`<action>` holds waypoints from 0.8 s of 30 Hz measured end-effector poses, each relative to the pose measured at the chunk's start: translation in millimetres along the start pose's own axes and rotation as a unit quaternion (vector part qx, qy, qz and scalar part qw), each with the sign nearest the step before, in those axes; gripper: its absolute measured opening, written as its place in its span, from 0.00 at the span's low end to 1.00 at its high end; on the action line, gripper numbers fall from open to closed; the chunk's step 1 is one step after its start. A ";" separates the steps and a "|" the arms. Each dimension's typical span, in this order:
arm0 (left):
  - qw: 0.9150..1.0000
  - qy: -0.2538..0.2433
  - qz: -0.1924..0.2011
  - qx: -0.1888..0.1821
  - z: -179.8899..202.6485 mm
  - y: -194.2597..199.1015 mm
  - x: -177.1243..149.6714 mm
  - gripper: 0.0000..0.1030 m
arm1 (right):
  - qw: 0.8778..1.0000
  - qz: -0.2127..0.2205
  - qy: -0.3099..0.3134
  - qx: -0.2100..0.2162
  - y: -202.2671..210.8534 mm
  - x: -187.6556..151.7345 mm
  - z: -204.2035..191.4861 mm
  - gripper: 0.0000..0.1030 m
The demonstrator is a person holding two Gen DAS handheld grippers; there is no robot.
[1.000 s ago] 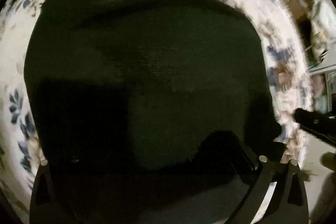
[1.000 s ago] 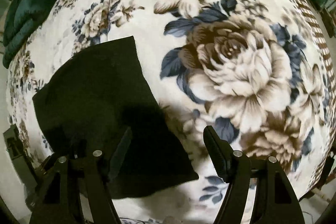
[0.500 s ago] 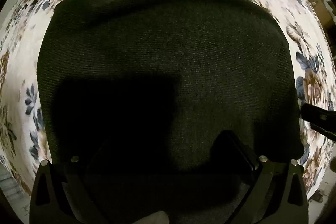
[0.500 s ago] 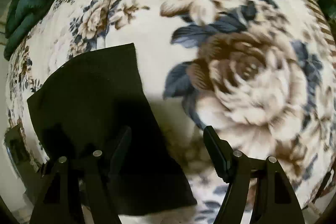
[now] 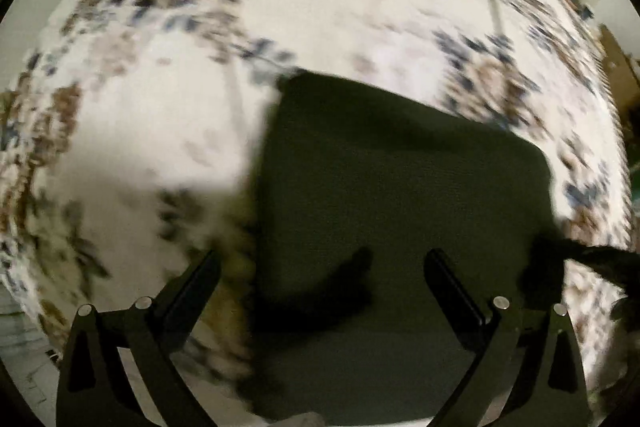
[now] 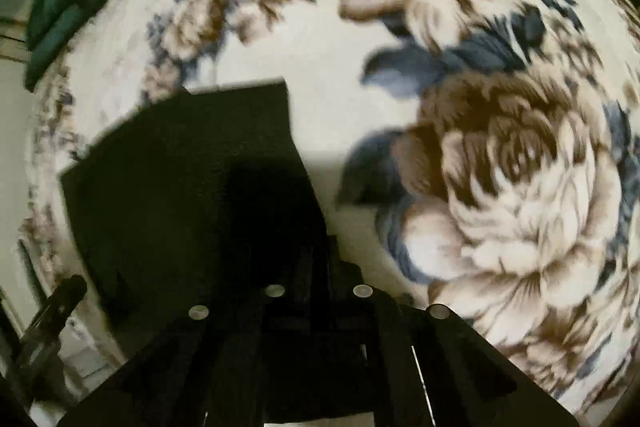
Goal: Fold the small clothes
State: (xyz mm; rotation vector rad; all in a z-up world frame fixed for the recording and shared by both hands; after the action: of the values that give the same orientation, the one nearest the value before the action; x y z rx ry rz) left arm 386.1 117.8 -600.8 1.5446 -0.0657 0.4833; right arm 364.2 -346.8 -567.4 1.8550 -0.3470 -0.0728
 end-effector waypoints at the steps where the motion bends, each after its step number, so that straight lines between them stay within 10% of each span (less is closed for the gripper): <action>1: 1.000 0.001 -0.001 0.013 -13.2 -6.0 5.9 1.00 | 1.000 0.009 -0.007 0.014 3.2 9.6 -1.7 0.37; 3: 1.000 0.011 -0.006 0.018 -29.1 -20.4 14.2 1.00 | 0.999 0.027 -0.014 0.036 0.9 33.2 -6.3 0.66; 7: 0.997 0.067 -0.021 -0.023 -44.1 -53.7 40.2 1.00 | 0.994 -0.039 -0.037 0.097 -45.2 53.0 -18.2 0.70; 9: 0.994 0.084 -0.036 -0.056 -40.6 -67.7 47.3 0.93 | 0.992 -0.036 -0.039 0.117 -54.1 58.0 -25.5 0.51; 10: 0.992 0.092 -0.040 -0.081 -34.8 -75.4 51.8 0.70 | 0.993 -0.027 -0.036 0.111 -53.7 60.1 -26.0 0.19; 11: 0.990 0.094 -0.041 -0.095 -30.1 -80.0 54.9 0.56 | 0.994 -0.020 -0.035 0.101 -51.5 62.2 -25.9 0.09; 15: 0.990 0.089 -0.023 -0.103 -21.4 -80.0 69.9 0.18 | 0.995 0.033 -0.046 0.084 -30.0 76.3 -28.0 0.06; 24: 0.991 0.076 -0.019 -0.105 -25.9 -63.6 77.4 0.25 | 0.998 -0.006 -0.046 0.040 -33.1 83.9 -17.5 0.14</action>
State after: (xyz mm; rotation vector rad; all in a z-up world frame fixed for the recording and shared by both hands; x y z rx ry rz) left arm 471.0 165.7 -635.5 1.2967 0.0287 0.5452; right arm 454.8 -344.7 -582.7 1.9369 -0.4074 -0.1551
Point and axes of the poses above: each gripper's, at about its wrist camera, not at the fingertips, and y roughly against the way its jaws point, z to its right, x to its top, the point moved 9 cm from there along -y, roughly the way its jaws point, and after that the axes turned 7 degrees about z, right-handed, at the moved point
